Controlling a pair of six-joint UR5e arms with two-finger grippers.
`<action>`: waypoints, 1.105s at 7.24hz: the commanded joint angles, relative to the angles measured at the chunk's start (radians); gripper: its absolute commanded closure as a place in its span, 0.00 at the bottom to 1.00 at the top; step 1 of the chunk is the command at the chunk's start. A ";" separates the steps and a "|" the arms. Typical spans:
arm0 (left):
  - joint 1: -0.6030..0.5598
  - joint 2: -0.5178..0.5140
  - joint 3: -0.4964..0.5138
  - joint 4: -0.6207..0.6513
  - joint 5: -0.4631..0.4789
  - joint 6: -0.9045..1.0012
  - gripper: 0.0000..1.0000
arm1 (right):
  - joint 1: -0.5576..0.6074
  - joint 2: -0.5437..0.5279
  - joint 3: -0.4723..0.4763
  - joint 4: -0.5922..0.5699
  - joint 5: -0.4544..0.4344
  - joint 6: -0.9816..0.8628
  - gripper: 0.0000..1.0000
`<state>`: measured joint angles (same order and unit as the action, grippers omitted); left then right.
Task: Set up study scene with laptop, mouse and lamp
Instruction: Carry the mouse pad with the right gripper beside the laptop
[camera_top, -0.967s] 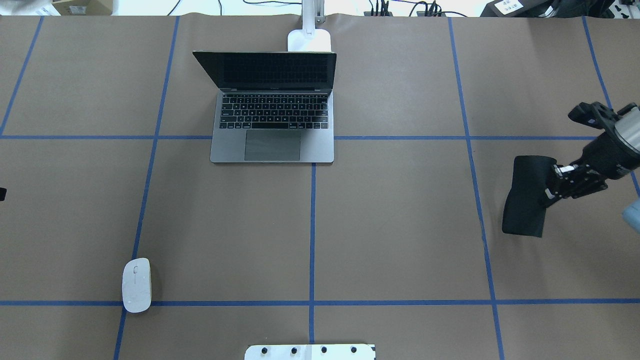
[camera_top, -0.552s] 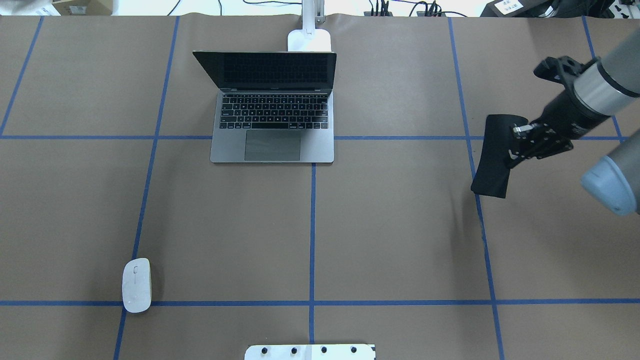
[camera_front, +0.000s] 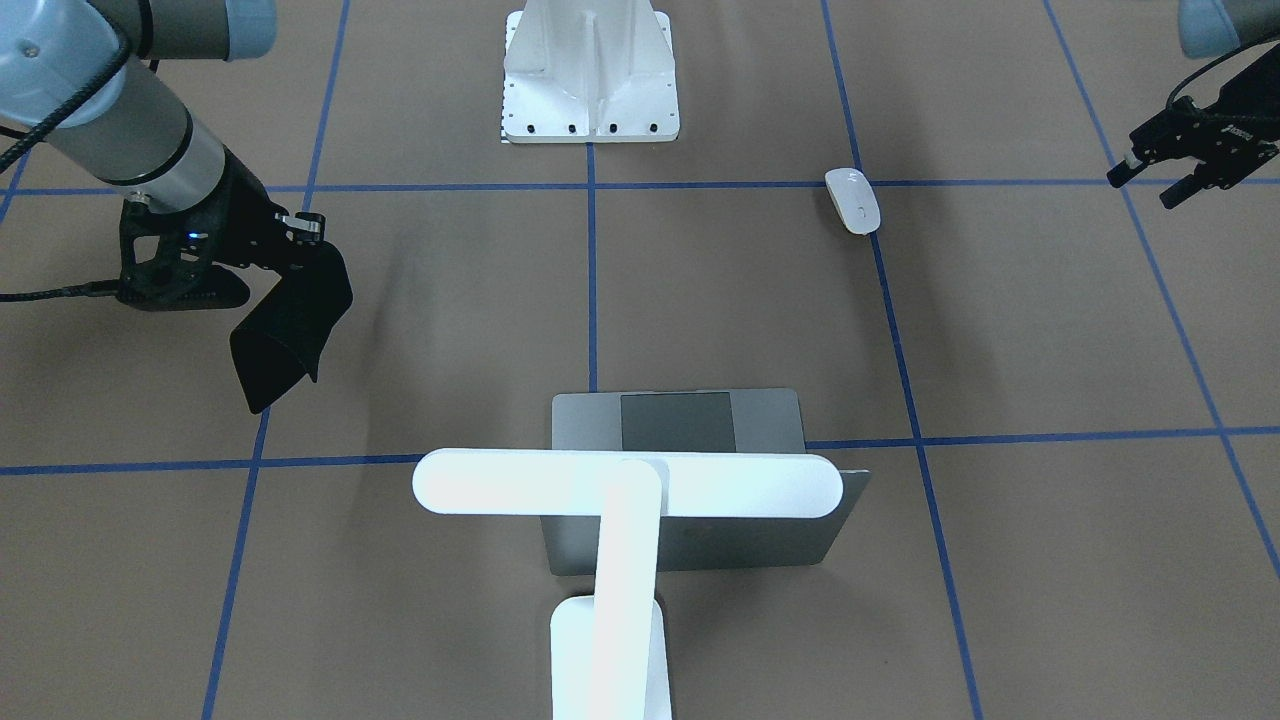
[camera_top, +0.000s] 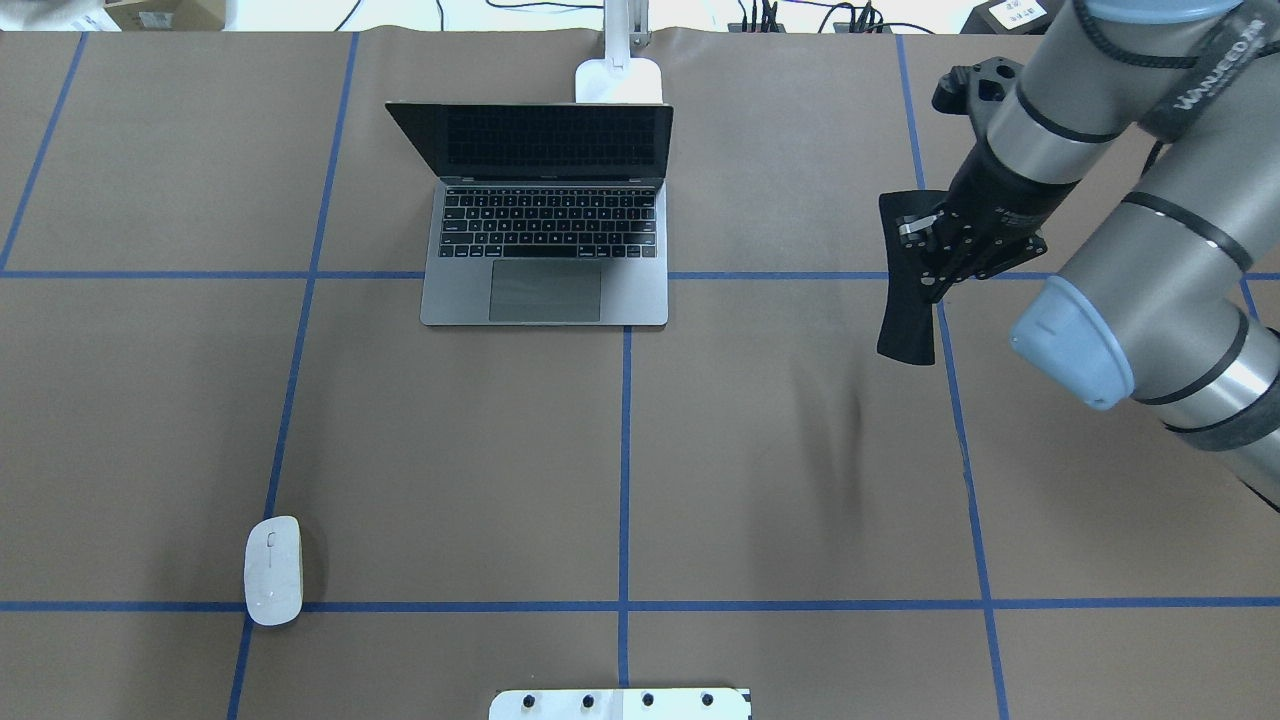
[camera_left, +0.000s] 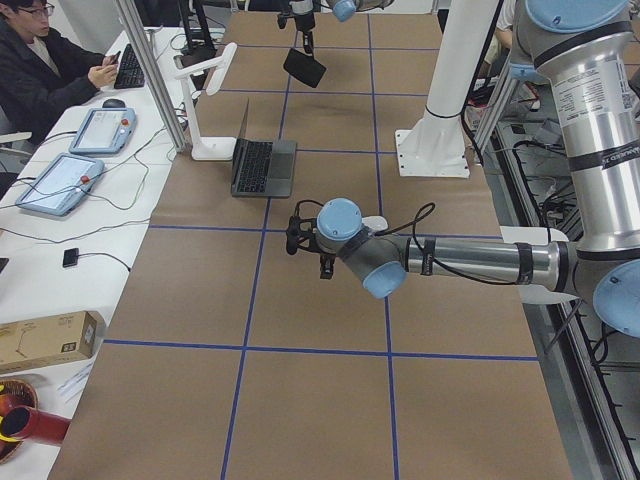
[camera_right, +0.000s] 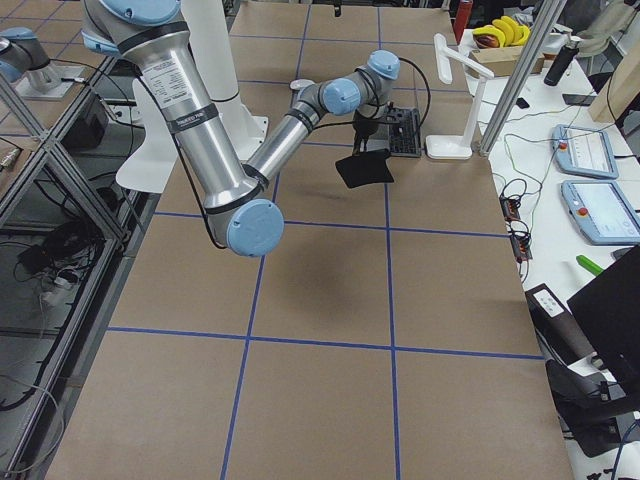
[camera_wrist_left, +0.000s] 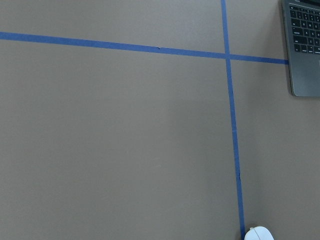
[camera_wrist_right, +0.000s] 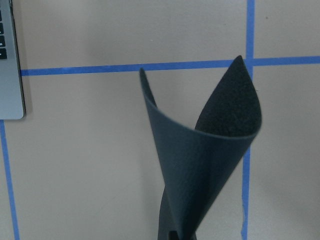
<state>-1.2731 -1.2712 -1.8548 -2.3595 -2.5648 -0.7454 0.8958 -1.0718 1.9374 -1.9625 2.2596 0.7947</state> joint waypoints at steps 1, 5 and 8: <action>-0.018 0.013 0.002 0.000 0.000 0.024 0.01 | -0.078 0.070 -0.027 -0.019 -0.092 0.055 1.00; -0.035 0.036 0.003 -0.003 0.000 0.061 0.01 | -0.127 0.225 -0.121 -0.016 -0.167 0.158 1.00; -0.043 0.036 0.003 0.002 -0.002 0.061 0.01 | -0.141 0.231 -0.129 0.000 -0.224 0.170 0.01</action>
<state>-1.3149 -1.2351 -1.8516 -2.3606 -2.5652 -0.6837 0.7650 -0.8463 1.8127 -1.9706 2.0756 0.9552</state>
